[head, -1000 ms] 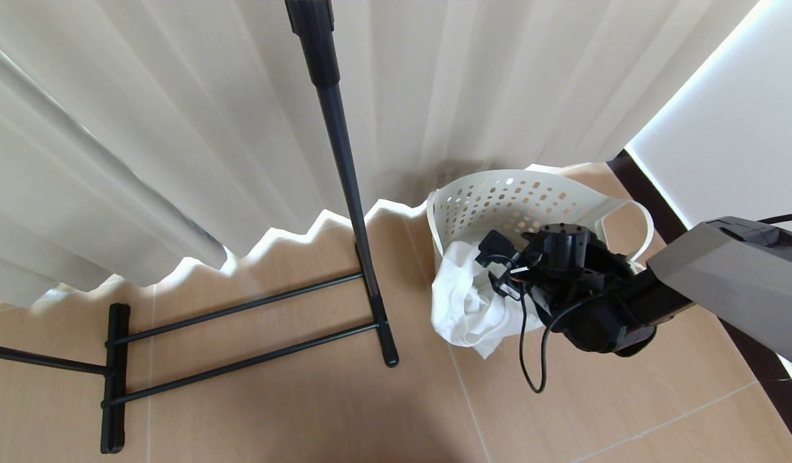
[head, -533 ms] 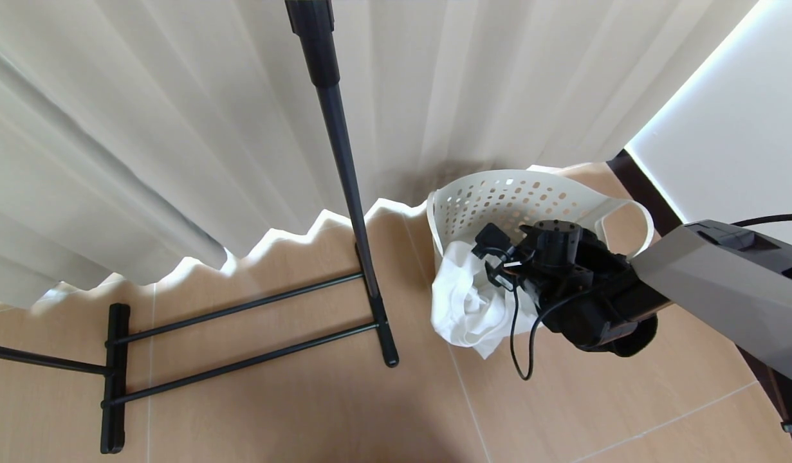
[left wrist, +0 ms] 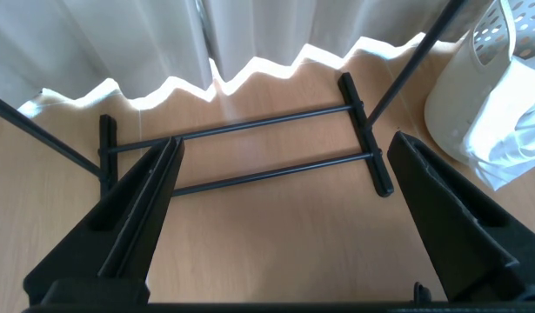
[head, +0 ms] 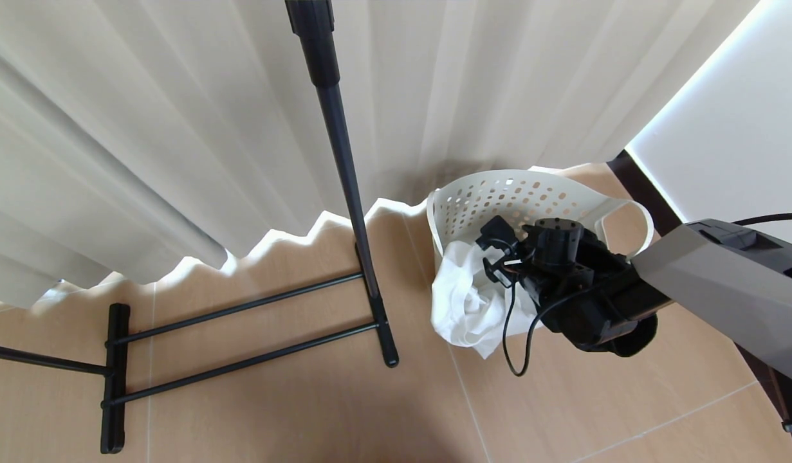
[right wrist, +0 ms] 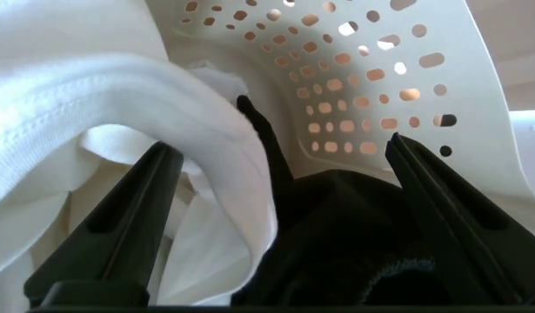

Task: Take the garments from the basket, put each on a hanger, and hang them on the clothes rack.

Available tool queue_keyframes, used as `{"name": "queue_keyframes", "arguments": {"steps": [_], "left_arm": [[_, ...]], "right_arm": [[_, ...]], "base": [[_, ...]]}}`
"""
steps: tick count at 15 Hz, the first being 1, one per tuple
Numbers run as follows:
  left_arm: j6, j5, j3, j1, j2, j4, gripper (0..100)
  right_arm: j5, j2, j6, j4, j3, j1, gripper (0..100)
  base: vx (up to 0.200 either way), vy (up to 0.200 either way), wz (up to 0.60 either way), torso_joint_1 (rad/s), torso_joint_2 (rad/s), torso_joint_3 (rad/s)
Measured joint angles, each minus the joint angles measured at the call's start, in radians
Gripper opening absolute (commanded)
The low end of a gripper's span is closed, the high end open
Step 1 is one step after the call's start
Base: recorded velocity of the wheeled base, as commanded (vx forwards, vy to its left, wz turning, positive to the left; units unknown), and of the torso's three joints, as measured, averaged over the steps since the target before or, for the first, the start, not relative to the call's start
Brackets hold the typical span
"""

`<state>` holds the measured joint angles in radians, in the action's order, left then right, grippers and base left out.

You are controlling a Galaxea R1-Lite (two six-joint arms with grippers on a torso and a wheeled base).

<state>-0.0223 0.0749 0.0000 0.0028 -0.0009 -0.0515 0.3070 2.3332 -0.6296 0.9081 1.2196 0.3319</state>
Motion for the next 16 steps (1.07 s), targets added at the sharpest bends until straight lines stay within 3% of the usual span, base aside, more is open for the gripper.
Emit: {"name": "queue_keyframes", "arguments": {"steps": [9,10,16], "left_arm": [[0.000,0.000,0.000,0.000,0.000,0.000,100],[0.000,0.000,0.000,0.000,0.000,0.000,100],[0.000,0.000,0.000,0.000,0.000,0.000,100]], "right_arm": [[-0.001,-0.008,0.013,0.047,0.001,0.000,100],[-0.001,-0.006,0.013,0.047,0.001,0.000,0],[-0.002,-0.037,0.030,0.035,-0.039,0.000,0]], "base": [[0.000,0.000,0.00,0.000,0.00,0.000],[0.000,0.000,0.00,0.000,0.00,0.000],[0.000,0.000,0.00,0.000,0.00,0.000]]}}
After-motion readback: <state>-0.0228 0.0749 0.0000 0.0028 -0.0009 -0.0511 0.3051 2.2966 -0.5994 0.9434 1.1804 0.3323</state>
